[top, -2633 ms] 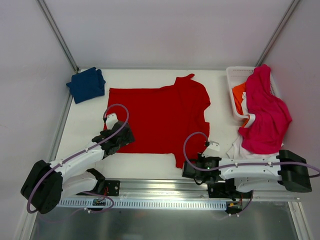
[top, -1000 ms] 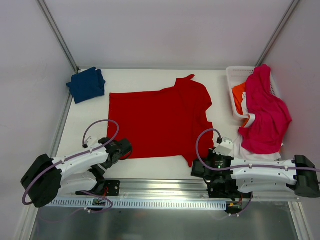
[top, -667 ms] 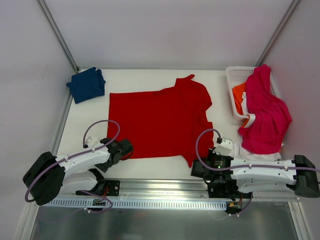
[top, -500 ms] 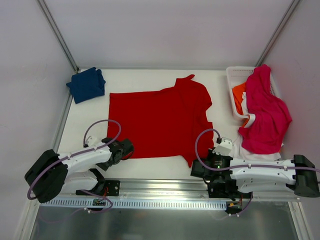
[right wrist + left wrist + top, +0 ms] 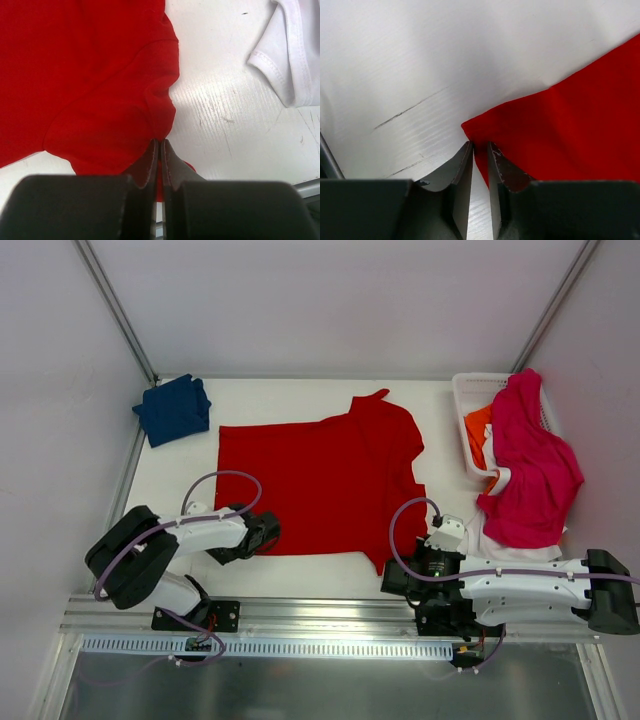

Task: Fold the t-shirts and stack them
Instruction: Fold the tshirt

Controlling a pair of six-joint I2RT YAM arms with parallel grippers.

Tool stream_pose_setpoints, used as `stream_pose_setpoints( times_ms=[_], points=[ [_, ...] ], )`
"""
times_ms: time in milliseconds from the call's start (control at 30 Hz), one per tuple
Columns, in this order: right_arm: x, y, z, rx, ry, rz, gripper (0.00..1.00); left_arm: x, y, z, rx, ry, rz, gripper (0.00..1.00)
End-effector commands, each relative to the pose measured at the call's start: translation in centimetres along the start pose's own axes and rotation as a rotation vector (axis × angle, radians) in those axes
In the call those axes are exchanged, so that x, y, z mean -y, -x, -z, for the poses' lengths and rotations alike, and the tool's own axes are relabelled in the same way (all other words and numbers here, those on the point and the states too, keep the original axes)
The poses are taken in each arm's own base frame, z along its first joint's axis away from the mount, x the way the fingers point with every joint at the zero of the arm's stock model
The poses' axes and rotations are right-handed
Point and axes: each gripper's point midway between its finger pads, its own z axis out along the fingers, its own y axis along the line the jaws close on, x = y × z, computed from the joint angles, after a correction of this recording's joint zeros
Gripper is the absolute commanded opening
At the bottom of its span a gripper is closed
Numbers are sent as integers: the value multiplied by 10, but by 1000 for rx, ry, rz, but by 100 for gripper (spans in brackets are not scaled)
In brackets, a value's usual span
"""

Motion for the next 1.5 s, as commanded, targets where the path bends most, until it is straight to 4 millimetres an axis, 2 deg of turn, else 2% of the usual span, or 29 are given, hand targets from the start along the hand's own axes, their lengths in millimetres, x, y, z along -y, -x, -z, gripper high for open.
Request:
stream_pose_setpoints(
  times_ms=[0, 67, 100, 267, 467, 700, 933, 1100, 1333, 1467],
  points=[
    [4, 5, 2, 9, -13, 13, 1, 10, 8, 2, 55, -13, 2, 15],
    [3, 6, 2, 12, -14, 13, 0, 14, 8, 4, 55, -18, -4, 10],
    [3, 6, 2, 13, -14, 16, 0, 14, 8, 4, 54, -20, -2, 0],
    [4, 9, 5, 13, -36, 45, 0, 17, 12, 9, 44, -48, -34, 0],
    [6, 28, 14, 46, -43, 54, 0, 22, 12, 26, 6, -137, -95, 0],
    [13, 35, 22, 30, -30, 48, 1, 10, 7, 46, -94, -292, -175, 0],
    [24, 38, 29, 20, -55, 44, 1, 3, 15, 62, -158, -472, -196, 0],
    [28, 55, 42, 41, -63, 51, 1, 4, 22, 72, -175, -554, -193, 0],
    [17, 91, 63, 105, 0, 53, 1, 15, 40, 89, -140, -610, -226, 0],
    [17, 91, 64, 98, 0, 47, 1, 12, 34, 85, -151, -594, -228, 0]
  ],
)
